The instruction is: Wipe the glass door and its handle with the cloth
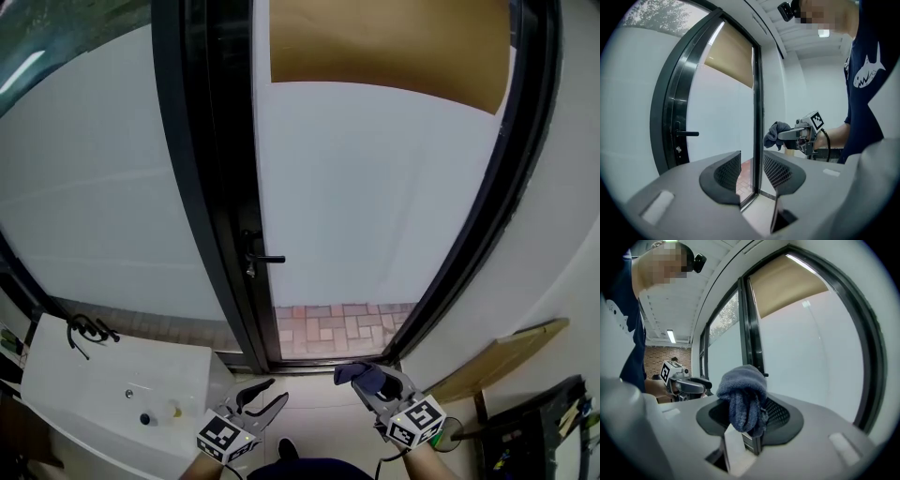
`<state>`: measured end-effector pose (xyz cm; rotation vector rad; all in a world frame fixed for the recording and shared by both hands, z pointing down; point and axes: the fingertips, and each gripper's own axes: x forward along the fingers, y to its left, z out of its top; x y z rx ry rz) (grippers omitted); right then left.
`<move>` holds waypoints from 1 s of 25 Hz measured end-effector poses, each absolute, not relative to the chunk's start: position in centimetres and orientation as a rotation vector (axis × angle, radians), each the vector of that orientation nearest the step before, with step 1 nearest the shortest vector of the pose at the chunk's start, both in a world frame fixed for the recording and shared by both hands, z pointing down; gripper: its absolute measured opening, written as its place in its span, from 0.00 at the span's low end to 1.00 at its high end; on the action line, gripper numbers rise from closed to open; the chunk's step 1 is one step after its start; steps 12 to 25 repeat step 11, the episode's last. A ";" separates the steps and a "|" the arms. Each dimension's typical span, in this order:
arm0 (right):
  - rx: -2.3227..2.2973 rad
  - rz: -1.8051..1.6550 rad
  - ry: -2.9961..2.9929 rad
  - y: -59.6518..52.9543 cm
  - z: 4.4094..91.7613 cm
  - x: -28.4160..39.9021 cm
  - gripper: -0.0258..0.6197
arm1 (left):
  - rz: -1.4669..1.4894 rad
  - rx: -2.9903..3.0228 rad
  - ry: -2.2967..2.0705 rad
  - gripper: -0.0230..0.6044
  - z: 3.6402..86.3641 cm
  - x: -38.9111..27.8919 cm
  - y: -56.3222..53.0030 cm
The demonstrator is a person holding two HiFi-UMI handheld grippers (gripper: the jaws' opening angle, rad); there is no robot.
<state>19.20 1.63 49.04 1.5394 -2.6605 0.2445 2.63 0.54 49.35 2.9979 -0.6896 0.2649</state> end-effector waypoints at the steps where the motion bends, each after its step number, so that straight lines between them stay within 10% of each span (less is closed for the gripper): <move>1: 1.536 0.247 -2.663 2.6 49.1 19.3 0.30 | 0.264 2.999 -0.695 0.27 49.3 2.6 1.3; 25: 1.517 0.224 -2.710 9.4 48.4 18.6 0.30 | 0.285 2.978 -0.733 0.27 49.8 1.9 8.3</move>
